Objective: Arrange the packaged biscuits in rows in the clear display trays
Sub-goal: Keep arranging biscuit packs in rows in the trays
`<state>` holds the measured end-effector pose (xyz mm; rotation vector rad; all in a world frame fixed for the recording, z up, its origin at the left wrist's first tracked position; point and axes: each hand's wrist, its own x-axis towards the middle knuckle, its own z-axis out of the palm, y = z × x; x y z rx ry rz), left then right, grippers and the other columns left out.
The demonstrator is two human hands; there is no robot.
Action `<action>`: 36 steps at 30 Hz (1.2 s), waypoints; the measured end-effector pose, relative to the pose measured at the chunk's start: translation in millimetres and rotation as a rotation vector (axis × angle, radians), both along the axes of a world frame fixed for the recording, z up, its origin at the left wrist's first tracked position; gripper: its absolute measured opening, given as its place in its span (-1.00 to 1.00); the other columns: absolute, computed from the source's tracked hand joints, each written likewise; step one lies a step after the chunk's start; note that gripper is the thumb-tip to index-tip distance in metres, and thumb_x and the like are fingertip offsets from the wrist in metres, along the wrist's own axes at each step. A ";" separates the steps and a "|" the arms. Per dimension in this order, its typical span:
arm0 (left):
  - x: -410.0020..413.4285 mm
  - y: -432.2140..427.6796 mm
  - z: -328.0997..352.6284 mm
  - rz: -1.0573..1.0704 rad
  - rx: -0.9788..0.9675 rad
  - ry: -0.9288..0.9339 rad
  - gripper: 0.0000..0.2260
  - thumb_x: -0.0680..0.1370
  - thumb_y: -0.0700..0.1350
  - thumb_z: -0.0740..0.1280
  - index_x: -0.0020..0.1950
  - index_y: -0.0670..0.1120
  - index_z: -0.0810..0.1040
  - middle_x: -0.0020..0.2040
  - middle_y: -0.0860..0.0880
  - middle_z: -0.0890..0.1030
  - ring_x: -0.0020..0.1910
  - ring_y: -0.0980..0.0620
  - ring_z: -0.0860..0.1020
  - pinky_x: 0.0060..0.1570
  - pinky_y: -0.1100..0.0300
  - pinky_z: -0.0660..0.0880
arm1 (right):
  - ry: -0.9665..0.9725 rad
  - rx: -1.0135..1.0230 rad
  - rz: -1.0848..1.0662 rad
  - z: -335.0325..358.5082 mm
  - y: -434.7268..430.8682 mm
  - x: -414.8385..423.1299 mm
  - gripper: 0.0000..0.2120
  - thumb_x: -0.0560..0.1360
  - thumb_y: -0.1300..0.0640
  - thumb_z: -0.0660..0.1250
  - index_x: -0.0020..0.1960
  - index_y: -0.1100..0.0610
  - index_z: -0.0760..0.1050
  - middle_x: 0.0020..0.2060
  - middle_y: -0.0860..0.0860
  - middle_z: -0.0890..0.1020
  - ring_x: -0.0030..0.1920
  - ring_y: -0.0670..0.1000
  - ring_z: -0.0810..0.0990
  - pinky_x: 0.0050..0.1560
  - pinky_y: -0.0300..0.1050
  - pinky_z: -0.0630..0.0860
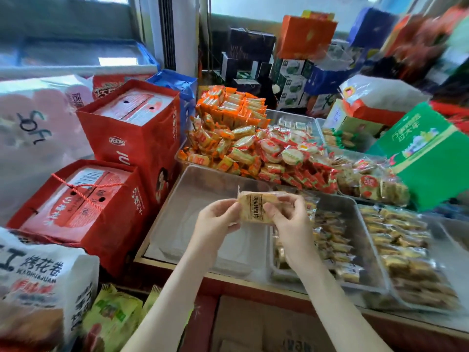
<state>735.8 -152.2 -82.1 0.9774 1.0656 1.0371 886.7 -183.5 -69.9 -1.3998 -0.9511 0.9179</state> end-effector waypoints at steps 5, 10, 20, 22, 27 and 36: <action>10.4 -21.7 14.5 -0.004 0.058 0.025 -0.95 0.56 -0.22 0.37 -0.03 -0.12 0.64 -0.16 -0.08 0.70 -0.14 0.03 0.64 -0.04 0.15 0.61 | 0.142 0.067 0.045 20.3 -32.2 15.4 -0.76 0.43 -0.03 0.32 -0.02 0.11 0.45 -0.16 -0.02 0.70 -0.07 -0.01 0.68 -0.10 -0.10 0.60; 16.6 -47.8 21.9 0.023 0.156 -0.003 -0.89 0.54 -0.30 0.36 -0.12 -0.11 0.57 -0.29 -0.05 0.61 -0.33 0.11 0.56 -0.19 0.20 0.54 | 0.159 0.037 0.005 22.6 -58.6 23.6 -0.83 0.62 0.09 0.22 -0.10 0.13 0.46 -0.12 0.11 0.67 -0.06 0.08 0.68 -0.04 0.03 0.63; 16.6 -85.4 25.4 0.117 0.302 0.127 -0.70 0.55 -0.32 0.36 -0.30 -0.10 0.36 -0.38 0.03 0.50 -0.39 0.07 0.38 -0.39 0.26 0.35 | -0.008 0.021 -0.211 14.5 -82.0 27.2 -0.77 0.63 0.18 0.22 -0.19 0.08 0.51 -0.32 0.00 0.58 -0.28 -0.01 0.50 -0.24 -0.03 0.47; 15.9 -88.8 25.3 0.149 0.262 0.157 -0.69 0.55 -0.32 0.36 -0.32 -0.08 0.36 -0.37 0.04 0.51 -0.40 0.07 0.40 -0.38 0.26 0.37 | 0.005 0.004 -0.194 14.6 -85.5 25.3 -0.78 0.63 0.16 0.23 -0.18 0.08 0.52 -0.28 0.09 0.63 -0.24 0.11 0.55 -0.14 0.16 0.58; 24.2 -101.4 29.9 0.174 0.280 0.533 -0.93 0.57 -0.12 0.38 -0.06 -0.01 0.50 -0.14 0.06 0.59 -0.15 0.08 0.56 -0.11 0.22 0.47 | -0.114 0.031 -0.259 14.0 -91.2 22.1 -0.81 0.65 0.07 0.16 -0.13 0.02 0.40 -0.15 0.02 0.62 -0.10 0.05 0.64 -0.13 0.05 0.64; 57.4 -112.3 19.9 -0.042 0.135 -0.051 -0.72 0.61 -0.11 0.33 0.31 -0.12 0.50 0.15 -0.12 0.65 0.15 -0.03 0.62 0.13 0.08 0.55 | -0.218 0.255 0.235 22.8 -117.7 22.2 -0.78 0.62 0.31 0.18 0.12 0.12 0.57 0.01 -0.07 0.66 0.03 -0.12 0.61 0.04 -0.26 0.53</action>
